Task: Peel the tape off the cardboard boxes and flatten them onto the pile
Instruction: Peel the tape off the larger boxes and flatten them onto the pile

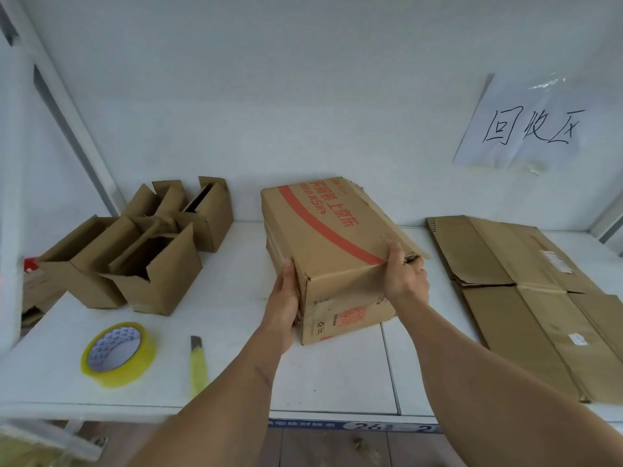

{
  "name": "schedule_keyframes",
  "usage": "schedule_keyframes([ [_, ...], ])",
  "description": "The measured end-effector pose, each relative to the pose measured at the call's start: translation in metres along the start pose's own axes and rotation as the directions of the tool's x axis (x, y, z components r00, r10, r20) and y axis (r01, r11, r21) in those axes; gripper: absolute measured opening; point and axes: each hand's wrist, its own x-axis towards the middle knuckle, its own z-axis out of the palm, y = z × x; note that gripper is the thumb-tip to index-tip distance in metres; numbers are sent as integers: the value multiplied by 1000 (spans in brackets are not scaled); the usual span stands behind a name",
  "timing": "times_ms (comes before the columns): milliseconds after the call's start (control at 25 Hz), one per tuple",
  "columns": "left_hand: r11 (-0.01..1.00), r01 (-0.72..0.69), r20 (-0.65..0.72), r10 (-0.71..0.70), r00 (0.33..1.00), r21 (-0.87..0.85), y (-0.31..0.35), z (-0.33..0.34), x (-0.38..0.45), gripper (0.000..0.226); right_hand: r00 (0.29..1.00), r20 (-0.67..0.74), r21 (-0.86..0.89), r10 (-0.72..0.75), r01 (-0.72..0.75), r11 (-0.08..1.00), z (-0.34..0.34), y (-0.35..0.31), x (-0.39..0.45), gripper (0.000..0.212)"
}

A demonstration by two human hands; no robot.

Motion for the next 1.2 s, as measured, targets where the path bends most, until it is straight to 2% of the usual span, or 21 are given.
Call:
schedule_keyframes([
  [40, 1000, -19, -4, 19, 1000, 12, 6, -2, -5, 71, 1000, 4, -7, 29, -29, 1000, 0, 0, -4, 82],
  [120, 993, -61, -34, 65, 997, 101, 19, -7, -11, 74, 998, 23, 9, 66, -66, 998, -2, 0, -13, 79],
  [240, 898, -210, -29, 239, 970, 386, 48, -17, -20, 77, 979, 69, 161, 193, -202, 966, -8, -7, -26, 71],
  [280, 809, -306, 17, 344, 939, 502, 59, -20, -22, 78, 955, 114, 247, 273, -293, 924, -9, -8, -30, 66],
  [320, 668, -411, 103, 450, 887, 621, 72, -21, -21, 82, 916, 183, 329, 357, -399, 856, -10, -7, -37, 61],
  [360, 476, -487, 214, 518, 828, 732, 85, -21, -20, 89, 863, 270, 373, 427, -502, 780, -12, -5, -45, 57],
  [400, 278, -510, 317, 522, 792, 814, 95, -20, -17, 97, 806, 347, 386, 480, -589, 710, -11, 1, -52, 58],
  [440, 102, -493, 393, 477, 786, 864, 102, -15, -18, 102, 752, 410, 363, 516, -654, 664, -10, 12, -59, 59],
  [480, -34, -471, 442, 411, 797, 881, 104, -9, -18, 104, 709, 454, 316, 540, -695, 646, -9, 22, -67, 57],
  [560, -233, -474, 527, 312, 790, 849, 92, 7, -24, 104, 702, 452, 221, 551, -686, 693, -7, 40, -80, 52],
  [600, -287, -482, 556, 309, 772, 828, 85, 14, -25, 104, 748, 408, 195, 523, -631, 751, -7, 44, -80, 51],
  [680, -326, -484, 578, 336, 744, 812, 77, 24, -25, 103, 905, 201, 261, 375, -418, 870, -14, 41, -75, 51],
  [760, -342, -453, 563, 391, 728, 823, 73, 26, -22, 103, 979, 64, 433, 192, -201, 879, -31, 23, -74, 44],
  [840, -355, -422, 550, 487, 678, 834, 66, 27, -21, 100, 994, 97, 552, -51, -11, 834, -42, 4, -79, 45],
  [920, -353, -409, 540, 586, 604, 841, 49, 26, -21, 92, 965, 143, 523, -219, 114, 845, -39, -1, -82, 50],
  [1040, -293, -415, 486, 713, 505, 862, 31, 29, -22, 77, 969, 101, 519, -224, 141, 843, -25, 7, -75, 51],
  [1200, -221, -384, 400, 777, 486, 896, 26, 42, -27, 68, 982, 69, 554, -174, 107, 825, -18, 5, -70, 51],
])
